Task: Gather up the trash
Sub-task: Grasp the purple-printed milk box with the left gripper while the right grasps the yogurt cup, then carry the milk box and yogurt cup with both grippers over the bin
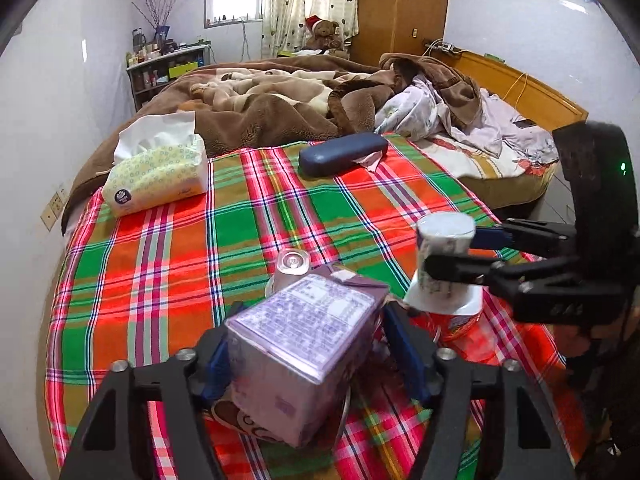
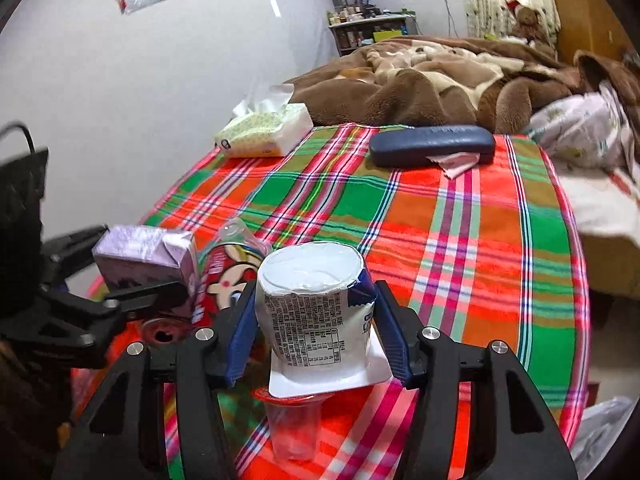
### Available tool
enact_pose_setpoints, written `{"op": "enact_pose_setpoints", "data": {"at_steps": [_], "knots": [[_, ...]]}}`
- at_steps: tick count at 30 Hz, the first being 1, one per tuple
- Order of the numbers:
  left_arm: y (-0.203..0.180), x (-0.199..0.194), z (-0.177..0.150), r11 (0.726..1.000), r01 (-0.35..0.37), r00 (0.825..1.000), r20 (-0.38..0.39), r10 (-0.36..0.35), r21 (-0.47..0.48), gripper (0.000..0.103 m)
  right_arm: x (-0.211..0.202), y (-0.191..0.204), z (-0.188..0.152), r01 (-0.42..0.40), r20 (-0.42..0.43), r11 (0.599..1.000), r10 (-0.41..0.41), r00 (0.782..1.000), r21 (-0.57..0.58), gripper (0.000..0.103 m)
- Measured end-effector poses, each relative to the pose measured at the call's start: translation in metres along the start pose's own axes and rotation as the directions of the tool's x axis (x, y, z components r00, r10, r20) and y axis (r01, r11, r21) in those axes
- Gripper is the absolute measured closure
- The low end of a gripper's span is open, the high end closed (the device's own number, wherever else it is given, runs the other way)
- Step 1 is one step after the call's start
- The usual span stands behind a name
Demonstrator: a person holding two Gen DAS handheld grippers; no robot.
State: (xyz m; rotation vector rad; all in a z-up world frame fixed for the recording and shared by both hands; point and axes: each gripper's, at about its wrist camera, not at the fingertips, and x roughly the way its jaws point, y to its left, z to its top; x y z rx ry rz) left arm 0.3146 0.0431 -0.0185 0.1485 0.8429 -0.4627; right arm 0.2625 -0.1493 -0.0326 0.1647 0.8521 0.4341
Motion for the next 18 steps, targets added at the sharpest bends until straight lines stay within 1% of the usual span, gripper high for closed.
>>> {"op": "enact_pose_setpoints", "data": {"at_steps": [2,4,5,6,8,11,14,18], "knots": [[0.000,0.000,-0.001,1.000,0.000,1.000,0.001,0.000,-0.016,0.039,-0.005,-0.003,-0.003,0.020,0.017,1.000,-0.021,1.000,0.012,0.046],[-0.001,-0.002,-0.002,0.999,-0.016,1.000,0.010,0.016,-0.028,0.042,-0.009,-0.007,-0.006,0.013,0.022,0.999,-0.013,1.000,0.030,0.046],[-0.001,-0.004,-0.002,0.999,-0.023,1.000,0.016,0.024,-0.033,0.051,-0.011,-0.009,-0.008,0.006,0.027,0.999,-0.007,1.000,0.045,0.046],[-0.001,-0.005,-0.002,0.999,-0.021,1.000,0.020,0.022,-0.042,0.063,-0.013,-0.011,-0.009,0.003,0.032,0.998,-0.005,0.999,0.057,0.046],[0.000,-0.008,-0.003,0.997,-0.011,0.999,0.032,0.014,-0.076,0.064,-0.017,-0.014,-0.011,0.002,0.038,0.997,-0.005,0.999,0.072,0.046],[-0.002,-0.011,-0.006,0.996,-0.028,0.999,0.035,0.031,-0.088,0.064,-0.024,-0.017,-0.013,0.000,0.054,0.996,-0.005,0.999,0.085,0.046],[-0.005,-0.013,-0.010,0.993,-0.020,0.999,0.038,0.025,-0.119,0.064,-0.032,-0.019,-0.014,-0.009,0.073,0.995,0.002,0.997,0.103,0.046],[-0.012,-0.023,-0.014,0.991,-0.003,0.998,0.061,0.011,-0.131,0.064,-0.044,-0.021,-0.017,-0.013,0.093,0.994,0.002,0.996,0.109,0.046]]}}
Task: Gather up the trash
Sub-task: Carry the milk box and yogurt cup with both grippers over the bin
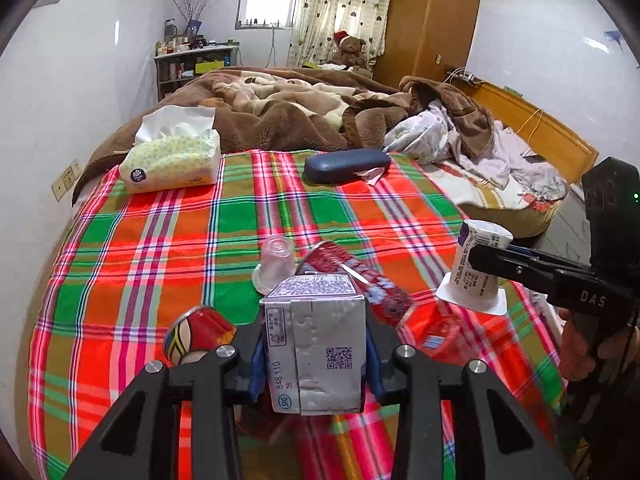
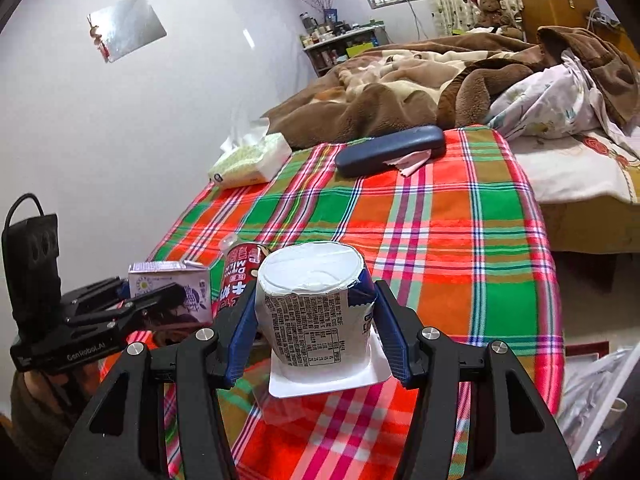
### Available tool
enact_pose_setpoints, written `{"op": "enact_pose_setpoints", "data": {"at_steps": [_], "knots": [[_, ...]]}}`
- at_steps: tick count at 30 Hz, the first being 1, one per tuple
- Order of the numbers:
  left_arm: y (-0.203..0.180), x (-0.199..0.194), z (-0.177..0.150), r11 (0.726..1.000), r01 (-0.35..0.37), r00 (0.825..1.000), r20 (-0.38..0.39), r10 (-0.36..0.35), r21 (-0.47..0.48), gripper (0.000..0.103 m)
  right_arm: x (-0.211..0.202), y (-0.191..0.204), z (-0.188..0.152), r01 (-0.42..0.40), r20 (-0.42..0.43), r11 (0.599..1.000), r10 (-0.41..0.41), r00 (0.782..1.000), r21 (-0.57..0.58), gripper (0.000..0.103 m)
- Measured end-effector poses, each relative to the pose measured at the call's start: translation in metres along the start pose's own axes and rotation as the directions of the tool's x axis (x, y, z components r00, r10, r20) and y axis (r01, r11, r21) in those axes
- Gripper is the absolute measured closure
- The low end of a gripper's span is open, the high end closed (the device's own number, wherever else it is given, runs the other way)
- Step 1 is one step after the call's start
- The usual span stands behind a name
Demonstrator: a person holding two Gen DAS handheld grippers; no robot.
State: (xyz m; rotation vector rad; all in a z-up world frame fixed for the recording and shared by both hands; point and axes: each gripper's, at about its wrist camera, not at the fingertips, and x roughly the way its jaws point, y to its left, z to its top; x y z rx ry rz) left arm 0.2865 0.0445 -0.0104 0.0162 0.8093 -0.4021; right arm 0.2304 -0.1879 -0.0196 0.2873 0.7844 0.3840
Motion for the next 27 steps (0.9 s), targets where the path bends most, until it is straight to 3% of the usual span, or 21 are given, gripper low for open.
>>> {"op": "enact_pose_setpoints", "data": {"at_steps": [17,27], "knots": [[-0.071,-0.049,-0.016,0.999,0.026,0.996,0.089,-0.029,0.042,0.064,-0.073,-0.010,-0.023,0.056,0.111,0.998,-0.058,0.992,0.016,0.046],[-0.132,-0.059,-0.022,0.992,0.072,0.990,0.112,-0.084,0.101,0.064,-0.116,-0.034,-0.040,0.139,0.172,0.989,-0.145,0.974,0.049,0.046]]}}
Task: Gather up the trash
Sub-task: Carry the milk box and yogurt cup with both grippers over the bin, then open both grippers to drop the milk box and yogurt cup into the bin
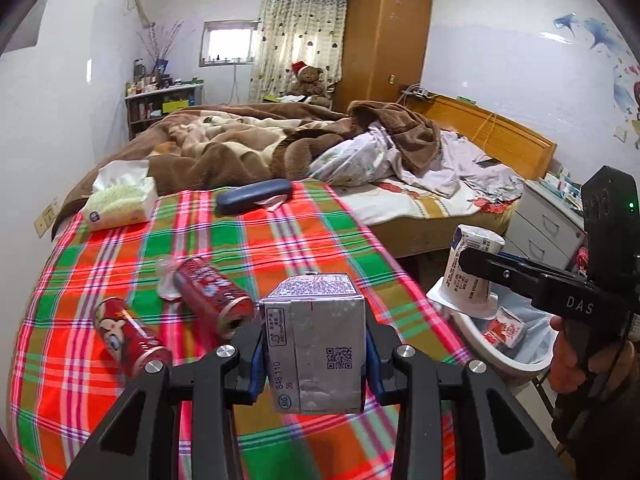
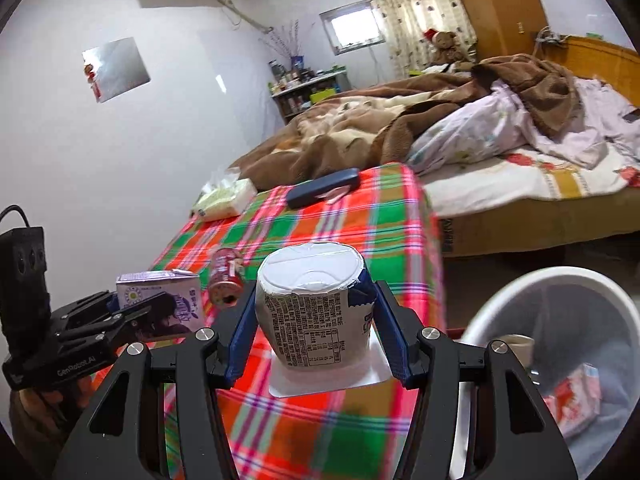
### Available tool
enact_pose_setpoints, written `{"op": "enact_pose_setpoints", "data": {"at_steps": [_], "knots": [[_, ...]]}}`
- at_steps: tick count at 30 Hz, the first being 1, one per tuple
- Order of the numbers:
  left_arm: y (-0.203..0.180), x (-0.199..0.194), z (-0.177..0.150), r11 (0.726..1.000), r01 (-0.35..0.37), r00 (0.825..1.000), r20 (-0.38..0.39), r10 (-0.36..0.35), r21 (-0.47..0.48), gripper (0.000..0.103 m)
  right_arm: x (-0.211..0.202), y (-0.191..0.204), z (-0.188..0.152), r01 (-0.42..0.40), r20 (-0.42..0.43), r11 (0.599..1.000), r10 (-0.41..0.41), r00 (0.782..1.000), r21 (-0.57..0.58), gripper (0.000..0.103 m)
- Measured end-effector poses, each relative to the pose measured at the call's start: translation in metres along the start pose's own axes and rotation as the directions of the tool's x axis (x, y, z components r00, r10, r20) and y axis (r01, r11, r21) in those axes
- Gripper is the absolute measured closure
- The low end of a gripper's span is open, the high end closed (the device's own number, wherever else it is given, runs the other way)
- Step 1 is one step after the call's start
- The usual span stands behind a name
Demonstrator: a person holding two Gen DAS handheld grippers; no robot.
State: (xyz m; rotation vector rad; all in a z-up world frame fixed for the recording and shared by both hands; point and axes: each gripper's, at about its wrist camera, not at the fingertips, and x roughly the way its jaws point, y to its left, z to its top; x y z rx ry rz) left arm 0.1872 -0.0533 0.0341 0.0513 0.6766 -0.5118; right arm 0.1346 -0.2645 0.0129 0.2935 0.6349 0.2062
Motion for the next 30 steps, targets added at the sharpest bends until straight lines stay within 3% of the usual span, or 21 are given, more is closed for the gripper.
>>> {"op": "enact_pose_setpoints", "data": {"at_steps": [13,22,30], "knots": [[-0.090,0.023,0.003,0.986,0.151,0.989,-0.014,-0.150,0.070,0.064,-0.048,-0.056,-0.009,0.177,0.059,0.983,-0.180,0.982,0.052,0.046],[-0.156,0.052,0.000,0.958,0.252,0.967,-0.065,-0.245,0.134,0.064,-0.057,-0.097,-0.025,0.272,0.012,0.958,-0.274,0.962,0.094,0.046],[-0.197,0.078,-0.007,0.941,0.288,0.956,-0.112,-0.272,0.175,0.064,-0.063,-0.122,-0.038,0.331,-0.031,0.937,-0.329,0.944,0.109,0.046]]}}
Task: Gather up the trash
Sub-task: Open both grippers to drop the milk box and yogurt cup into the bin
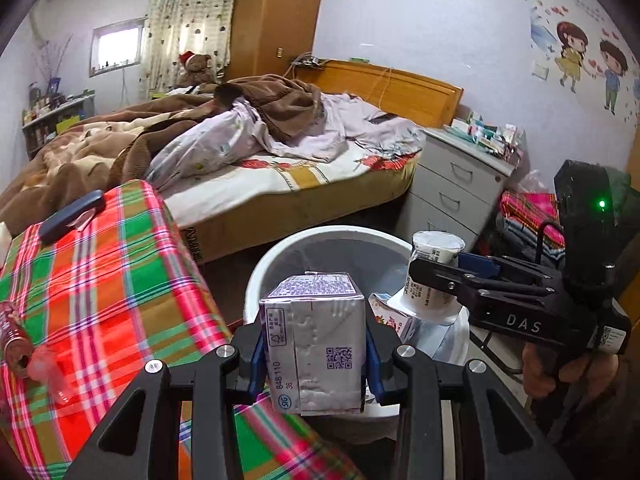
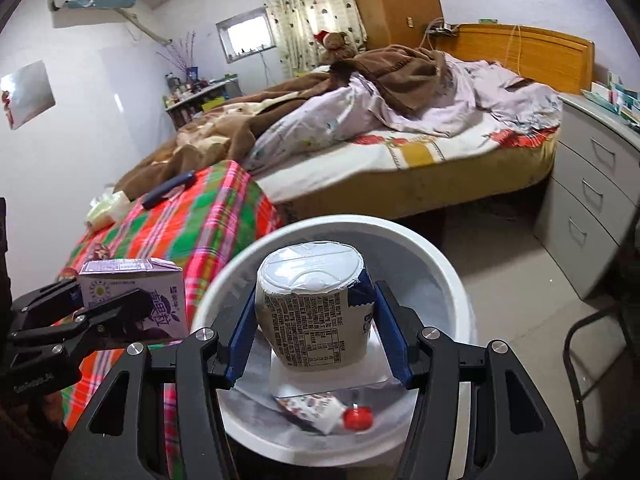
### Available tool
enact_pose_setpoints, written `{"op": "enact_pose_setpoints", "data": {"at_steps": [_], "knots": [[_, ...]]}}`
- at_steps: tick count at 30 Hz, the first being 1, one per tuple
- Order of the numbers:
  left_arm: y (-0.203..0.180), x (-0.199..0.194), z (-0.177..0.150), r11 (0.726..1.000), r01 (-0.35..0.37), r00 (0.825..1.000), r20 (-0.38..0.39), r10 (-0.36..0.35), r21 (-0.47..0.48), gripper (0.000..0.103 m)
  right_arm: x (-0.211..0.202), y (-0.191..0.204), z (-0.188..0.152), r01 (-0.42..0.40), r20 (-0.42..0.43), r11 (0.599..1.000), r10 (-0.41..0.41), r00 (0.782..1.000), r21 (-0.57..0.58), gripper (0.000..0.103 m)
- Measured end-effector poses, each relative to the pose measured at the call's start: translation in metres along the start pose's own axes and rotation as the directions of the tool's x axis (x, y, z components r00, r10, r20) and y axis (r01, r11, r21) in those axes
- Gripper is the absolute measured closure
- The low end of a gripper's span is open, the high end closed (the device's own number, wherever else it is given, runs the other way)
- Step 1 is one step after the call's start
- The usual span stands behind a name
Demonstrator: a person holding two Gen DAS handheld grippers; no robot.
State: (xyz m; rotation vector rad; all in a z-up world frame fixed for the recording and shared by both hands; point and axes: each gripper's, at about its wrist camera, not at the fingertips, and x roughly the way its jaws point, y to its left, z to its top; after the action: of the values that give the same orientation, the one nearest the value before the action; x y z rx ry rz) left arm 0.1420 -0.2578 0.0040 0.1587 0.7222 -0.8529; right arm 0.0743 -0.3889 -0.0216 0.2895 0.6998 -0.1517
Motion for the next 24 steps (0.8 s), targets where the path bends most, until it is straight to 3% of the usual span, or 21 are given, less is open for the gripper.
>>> {"op": "enact_pose_setpoints", "data": {"at_steps": [10,14,17,19,24], "knots": [[-0.019,0.026,-0.001,1.000,0.012,0.999,-0.032,-0.012,0.018,0.063,0.012,-0.020,-0.008,0.058,-0.049,0.998,-0.058,0.997,0.001,0.046],[-0.020,0.028,-0.001,0.999,0.028,0.999,-0.032,-0.028,0.015,0.047,0.013,-0.020,-0.009,0.058,-0.066,0.998,-0.058,0.996,0.002,0.043],[-0.018,0.026,0.001,1.000,0.031,0.999,-0.027,-0.031,0.005,0.045,0.011,-0.021,-0.009,0.065,-0.051,0.998,-0.064,0.997,0.008,0.037],[-0.019,0.025,0.001,1.000,0.021,0.999,-0.024,-0.021,0.007,0.039,0.009,-0.022,-0.009,0.063,-0.044,0.998,-0.062,0.997,0.016,0.036],[-0.017,0.018,0.001,1.000,0.018,1.000,-0.013,-0.018,0.006,0.039,0.004,-0.020,-0.008,0.068,-0.030,0.998,-0.068,0.997,0.015,0.036]]}}
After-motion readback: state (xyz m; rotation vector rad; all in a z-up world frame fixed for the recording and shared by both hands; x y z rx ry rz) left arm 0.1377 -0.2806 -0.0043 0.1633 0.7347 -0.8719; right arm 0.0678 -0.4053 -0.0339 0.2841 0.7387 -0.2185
